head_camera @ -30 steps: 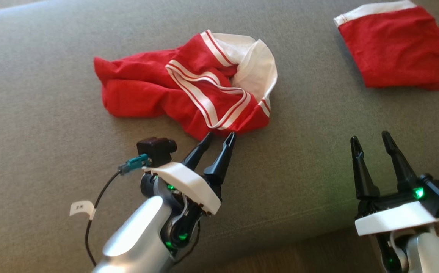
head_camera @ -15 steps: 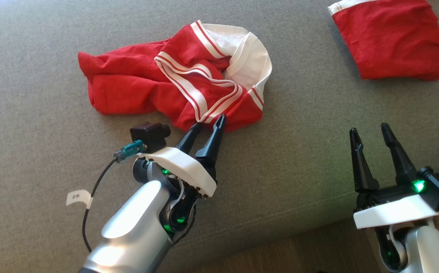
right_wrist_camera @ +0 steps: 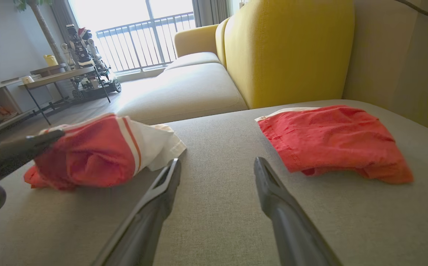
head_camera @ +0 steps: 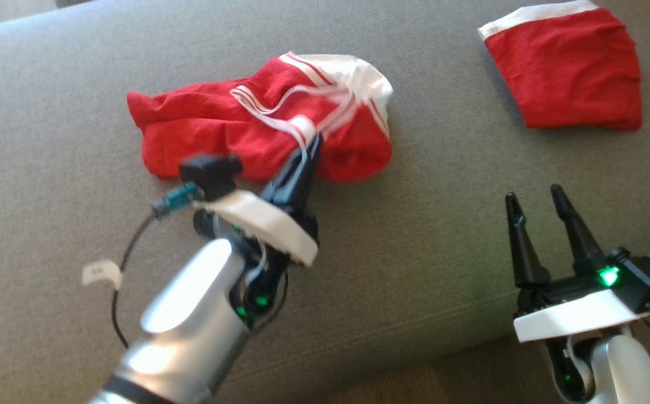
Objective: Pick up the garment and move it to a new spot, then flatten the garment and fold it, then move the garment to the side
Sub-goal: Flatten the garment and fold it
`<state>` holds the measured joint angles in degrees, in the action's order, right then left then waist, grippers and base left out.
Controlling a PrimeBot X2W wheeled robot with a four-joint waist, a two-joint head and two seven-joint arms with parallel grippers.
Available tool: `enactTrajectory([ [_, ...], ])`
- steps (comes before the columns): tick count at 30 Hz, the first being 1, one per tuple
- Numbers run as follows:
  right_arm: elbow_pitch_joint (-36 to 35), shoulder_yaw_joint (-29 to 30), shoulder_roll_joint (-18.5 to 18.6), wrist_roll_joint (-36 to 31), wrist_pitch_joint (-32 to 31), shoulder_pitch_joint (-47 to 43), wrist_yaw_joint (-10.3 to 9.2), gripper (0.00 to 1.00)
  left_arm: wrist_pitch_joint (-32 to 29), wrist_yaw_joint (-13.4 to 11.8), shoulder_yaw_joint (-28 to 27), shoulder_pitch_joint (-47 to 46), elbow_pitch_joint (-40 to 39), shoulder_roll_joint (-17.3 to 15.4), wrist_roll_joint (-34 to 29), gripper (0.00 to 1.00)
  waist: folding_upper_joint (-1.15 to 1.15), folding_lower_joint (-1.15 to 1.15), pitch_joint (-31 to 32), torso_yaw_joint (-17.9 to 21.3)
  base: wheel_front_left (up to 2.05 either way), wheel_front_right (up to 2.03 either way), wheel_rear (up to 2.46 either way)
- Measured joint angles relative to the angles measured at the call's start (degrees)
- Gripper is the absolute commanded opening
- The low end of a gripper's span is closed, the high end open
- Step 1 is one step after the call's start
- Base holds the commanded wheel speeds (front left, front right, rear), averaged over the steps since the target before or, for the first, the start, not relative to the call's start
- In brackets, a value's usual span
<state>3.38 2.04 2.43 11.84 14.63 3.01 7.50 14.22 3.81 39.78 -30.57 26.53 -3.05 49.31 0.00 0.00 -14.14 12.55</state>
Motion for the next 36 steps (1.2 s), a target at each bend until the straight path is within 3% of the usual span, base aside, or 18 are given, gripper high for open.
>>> enactTrajectory([
  [11, 0.6, -2.0, 0.0, 4.3, 0.0, 0.0, 0.00, 1.00, -10.2, 1.0, -3.4, -20.7, -4.2, -2.8, 0.8, 0.00, 0.00, 0.00, 2.7, 5.3, 0.00, 0.00, 0.00],
  [19, 0.8, -1.9, 0.0, 5.4, 0.0, -0.1, 0.00, 1.00, -14.0, 1.7, -7.8, -34.4, -7.7, -2.0, 5.0, 0.00, 0.00, 0.00, 4.7, 7.6, 0.00, 0.00, 0.00],
  [23, 0.8, -0.9, 0.0, 5.6, 0.0, -0.1, 0.00, 1.00, -16.1, 0.5, -8.9, -31.1, -10.2, -3.3, 7.5, 0.00, 0.00, 0.00, 5.3, 6.6, 0.00, 0.00, 0.00],
  [26, 0.6, -0.7, 0.0, 5.8, 0.0, -0.1, 0.00, 1.00, -18.0, 0.1, -6.4, -18.9, -11.6, -7.9, 7.6, 0.00, 0.00, 0.00, 5.2, 5.5, 0.00, 0.00, 0.00],
  [29, 0.2, -0.4, 0.0, 5.8, 0.0, -0.1, 0.00, 1.00, -17.8, -1.3, -3.4, -2.5, -10.6, -12.4, 7.6, 0.53, 0.00, 0.00, 4.3, 4.3, 0.00, 0.00, 0.00],
  [30, 0.1, -0.4, 0.0, 5.8, 0.0, -0.1, 0.00, 1.00, -17.4, -1.4, -2.2, 2.2, -10.1, -13.9, 6.8, 1.00, 0.00, 0.00, 3.9, 3.9, 0.00, 0.00, 0.00],
  [32, -0.2, -0.3, 0.0, 5.5, 0.0, 0.0, 0.00, 1.00, -16.5, -1.7, -0.2, 9.4, -9.9, -16.0, 5.4, 1.00, 0.00, 0.00, 3.0, 2.9, 0.00, 0.00, 0.00],
  [36, -0.3, 0.6, 0.0, 4.2, 0.0, 0.2, 0.00, 1.00, -13.3, -1.8, -0.1, 13.9, -12.5, -16.1, 5.8, 1.00, 0.00, 0.00, 2.2, 0.9, 0.00, 0.00, 0.00],
])
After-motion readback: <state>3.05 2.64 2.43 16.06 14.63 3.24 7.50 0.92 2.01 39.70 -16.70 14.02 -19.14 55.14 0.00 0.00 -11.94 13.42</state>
